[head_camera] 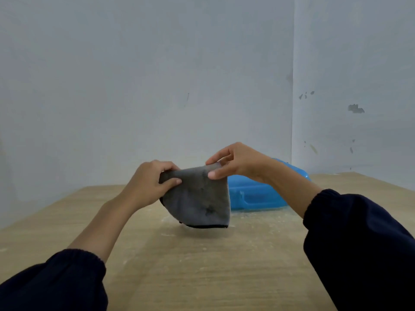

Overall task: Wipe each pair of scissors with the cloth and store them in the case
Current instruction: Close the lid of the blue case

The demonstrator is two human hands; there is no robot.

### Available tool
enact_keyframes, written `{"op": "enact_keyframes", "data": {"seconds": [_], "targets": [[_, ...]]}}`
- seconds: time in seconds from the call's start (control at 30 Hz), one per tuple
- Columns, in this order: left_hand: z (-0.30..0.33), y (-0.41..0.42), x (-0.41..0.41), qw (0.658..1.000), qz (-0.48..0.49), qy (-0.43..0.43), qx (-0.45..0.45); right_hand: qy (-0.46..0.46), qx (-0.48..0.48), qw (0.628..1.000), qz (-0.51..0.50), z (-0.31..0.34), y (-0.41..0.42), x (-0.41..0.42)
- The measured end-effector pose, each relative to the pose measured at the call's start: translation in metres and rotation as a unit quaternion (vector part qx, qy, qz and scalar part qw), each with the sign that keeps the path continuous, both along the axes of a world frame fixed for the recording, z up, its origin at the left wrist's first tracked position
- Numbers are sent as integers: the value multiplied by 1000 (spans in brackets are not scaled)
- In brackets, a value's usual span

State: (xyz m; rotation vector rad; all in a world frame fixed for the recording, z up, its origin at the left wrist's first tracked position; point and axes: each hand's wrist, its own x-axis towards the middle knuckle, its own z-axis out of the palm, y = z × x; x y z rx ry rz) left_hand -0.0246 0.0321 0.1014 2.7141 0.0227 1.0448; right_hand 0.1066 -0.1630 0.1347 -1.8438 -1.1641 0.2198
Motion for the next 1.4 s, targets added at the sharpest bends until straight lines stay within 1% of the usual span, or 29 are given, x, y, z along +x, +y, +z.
{"op": "enact_keyframes", "data": {"seconds": [0.07,0.13,0.2,0.27,0.33,0.4,0.53,0.6,0.67,0.7,0.77,0.83,0.9,0.97,1.03,1.07,1.23,1.4], "targets": [[10,3,-1,1000,11,-5,27,-92,-20,994,-55,3,6,-4],[17,6,-3,999,17,-14,48,-158,-9,983,-89,6,14,-12],[21,11,-6,997,27,-17,66,-225,-6,969,-102,8,21,-18],[23,16,-8,997,31,-10,70,-271,-16,958,-97,9,29,-21],[24,24,-9,998,31,-4,63,-304,-39,947,-93,10,39,-20],[25,33,-9,997,29,4,68,-333,-84,934,-93,11,49,-19],[26,51,-1,996,30,18,85,-363,-121,919,-98,6,74,-11],[23,63,11,993,53,23,102,-351,-138,923,-76,2,90,-4],[18,77,26,991,80,-8,110,-344,-137,926,-78,-1,108,6],[16,84,35,989,91,-41,105,-358,-124,921,-93,-2,117,11],[12,98,52,987,106,-103,58,-401,-89,902,-132,-5,135,19],[0,111,67,988,105,-111,13,-426,-90,886,-158,-18,148,25],[-26,123,76,995,87,-46,0,-423,-155,879,-154,-47,158,29],[-57,130,77,997,65,48,-10,-398,-229,880,-121,-82,163,31],[-80,131,72,990,62,129,-13,-363,-258,889,-104,-109,162,32],[-86,132,70,987,65,145,-13,-346,-257,896,-108,-115,160,31],[-91,128,59,987,77,137,-14,-320,-208,915,-130,-121,151,30],[-97,116,52,984,92,152,-4,-259,-174,941,-132,-124,146,26]]}}
